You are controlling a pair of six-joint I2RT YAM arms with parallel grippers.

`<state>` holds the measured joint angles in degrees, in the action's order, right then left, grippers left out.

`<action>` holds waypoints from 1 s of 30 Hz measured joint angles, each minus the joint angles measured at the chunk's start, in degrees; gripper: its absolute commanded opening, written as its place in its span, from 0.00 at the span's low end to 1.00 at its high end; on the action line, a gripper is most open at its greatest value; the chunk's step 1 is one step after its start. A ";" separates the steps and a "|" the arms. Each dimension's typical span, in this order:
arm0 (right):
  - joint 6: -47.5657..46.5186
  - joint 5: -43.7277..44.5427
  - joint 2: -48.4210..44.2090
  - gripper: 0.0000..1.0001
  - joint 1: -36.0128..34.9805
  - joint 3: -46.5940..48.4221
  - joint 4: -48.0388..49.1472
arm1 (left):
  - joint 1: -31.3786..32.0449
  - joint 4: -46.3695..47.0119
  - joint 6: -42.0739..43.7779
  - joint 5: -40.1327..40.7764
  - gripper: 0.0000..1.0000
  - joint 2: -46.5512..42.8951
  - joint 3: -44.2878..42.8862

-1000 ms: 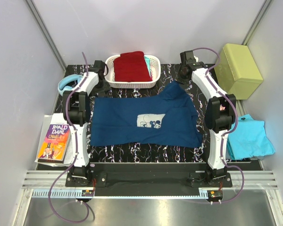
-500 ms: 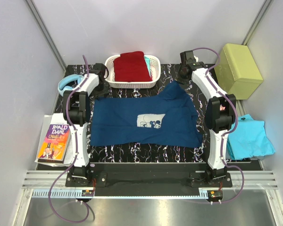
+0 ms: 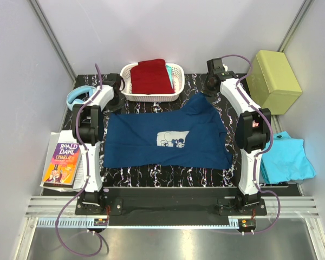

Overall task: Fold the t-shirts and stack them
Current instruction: Grap the side of the flattened tshirt furthest away from the robot with both arms, then fold the other side of the tshirt into a rectangle

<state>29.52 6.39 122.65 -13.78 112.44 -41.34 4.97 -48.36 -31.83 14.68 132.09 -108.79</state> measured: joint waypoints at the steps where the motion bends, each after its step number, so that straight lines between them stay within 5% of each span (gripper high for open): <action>1: 0.00 0.00 0.00 0.00 0.00 0.00 0.00 | 0.02 0.07 0.00 0.04 0.00 -0.15 0.17; 11: -0.26 3.04 -2.47 0.00 0.00 -2.78 0.07 | 0.70 -0.07 -0.17 0.24 0.00 -6.21 7.15; 21: -0.42 7.45 -17.97 0.00 -0.35 -11.72 0.96 | 5.20 0.46 -1.44 1.95 0.00 -22.80 16.41; 30: 0.13 9.46 -28.35 0.00 -3.48 -26.18 1.53 | 8.28 0.42 -2.08 3.04 0.00 -27.52 23.65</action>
<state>29.65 15.86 94.30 -17.26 86.26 -39.81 13.26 -47.94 -33.91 17.72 104.57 -85.14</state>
